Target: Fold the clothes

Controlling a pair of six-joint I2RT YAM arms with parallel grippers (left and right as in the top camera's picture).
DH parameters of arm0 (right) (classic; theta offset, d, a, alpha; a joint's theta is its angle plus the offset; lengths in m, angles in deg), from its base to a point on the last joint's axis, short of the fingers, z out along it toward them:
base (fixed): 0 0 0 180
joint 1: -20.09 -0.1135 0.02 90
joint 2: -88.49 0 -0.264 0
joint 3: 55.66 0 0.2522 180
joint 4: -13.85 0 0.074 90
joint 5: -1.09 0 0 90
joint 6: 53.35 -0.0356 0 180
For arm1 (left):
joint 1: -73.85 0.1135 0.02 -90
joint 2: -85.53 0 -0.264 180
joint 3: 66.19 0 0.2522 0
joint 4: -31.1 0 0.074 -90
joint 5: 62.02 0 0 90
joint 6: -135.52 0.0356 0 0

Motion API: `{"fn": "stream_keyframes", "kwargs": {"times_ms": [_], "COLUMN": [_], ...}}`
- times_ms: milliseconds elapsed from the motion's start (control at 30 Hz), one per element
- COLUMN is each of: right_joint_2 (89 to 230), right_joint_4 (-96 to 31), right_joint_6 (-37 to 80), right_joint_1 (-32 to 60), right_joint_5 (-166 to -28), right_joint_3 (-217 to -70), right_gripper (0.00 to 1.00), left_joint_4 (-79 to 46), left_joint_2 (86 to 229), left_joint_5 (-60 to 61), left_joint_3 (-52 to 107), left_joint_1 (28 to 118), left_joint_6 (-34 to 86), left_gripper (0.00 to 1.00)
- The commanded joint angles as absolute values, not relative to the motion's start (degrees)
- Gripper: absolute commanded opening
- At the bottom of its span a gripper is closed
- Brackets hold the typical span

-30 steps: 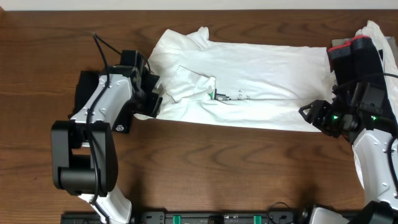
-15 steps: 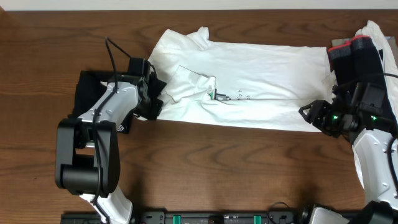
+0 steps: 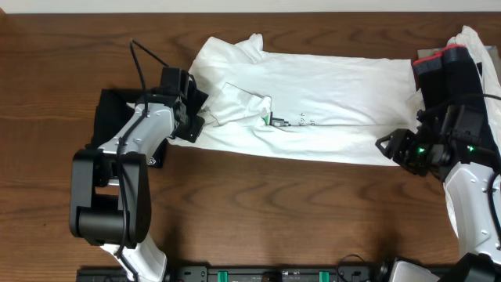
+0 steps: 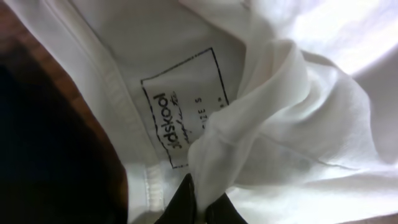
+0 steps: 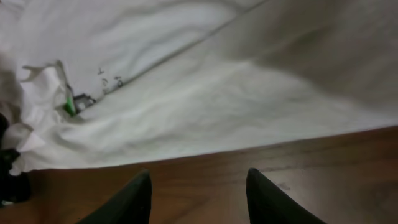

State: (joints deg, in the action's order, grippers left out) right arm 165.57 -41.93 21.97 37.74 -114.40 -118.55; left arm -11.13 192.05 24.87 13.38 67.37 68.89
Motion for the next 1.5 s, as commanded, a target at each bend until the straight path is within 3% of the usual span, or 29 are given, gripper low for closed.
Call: {"fn": "stream_keyframes", "kwargs": {"times_ms": [0, 267, 433, 567, 633, 833, 1267, 1333, 1467], "right_joint_2": [165.17, 170.05, 175.40, 176.95, 176.98, 177.39, 188.52, 189.37, 189.87], "right_joint_4": [-43.81, -43.17, -38.34, -34.06, -30.41, -20.55, -12.11, -11.90, -12.88], "right_joint_6": [23.65, 23.37, 21.01, 20.81, 21.18, 24.29, 24.00, 23.83, 23.83], "right_joint_1": [37.26, 37.28, 38.35, 39.64, 40.32, 41.30, 41.24, 41.24, 41.24], "right_joint_5": [-107.69, -98.60, -94.45, -93.09, -93.29, -96.44, -98.38, -98.36, -98.36], "right_joint_3": [-119.22, -119.14, -119.14, -119.14, -119.14, -119.14, -119.14, -119.14, -119.14], "right_gripper": [0.47, 0.50, 0.46, 0.51, 0.57, 0.48, 0.54, 0.52, 0.34], "left_joint_4": [-10.78, -11.37, -12.24, -12.59, -12.63, -12.55, -12.55, -12.55, -12.55], "left_joint_2": [192.68, 192.68, 192.68, 192.68, 192.68, 192.68, 192.68, 192.68, 192.68], "left_joint_5": [26.09, 26.07, 26.07, 26.07, 26.07, 26.07, 26.07, 26.07, 26.07], "left_joint_3": [13.44, 13.42, 13.42, 13.42, 13.42, 13.42, 13.42, 13.42, 13.42], "left_joint_1": [67.46, 67.43, 67.43, 67.43, 67.43, 67.43, 67.43, 67.43, 67.43], "left_joint_6": [69.24, 69.20, 69.20, 69.16, 68.76, 68.76, 68.76, 68.76, 68.74], "left_gripper": [0.06, 0.06, 0.06, 0.06, 0.06, 0.06, 0.06, 0.06, 0.06]}}
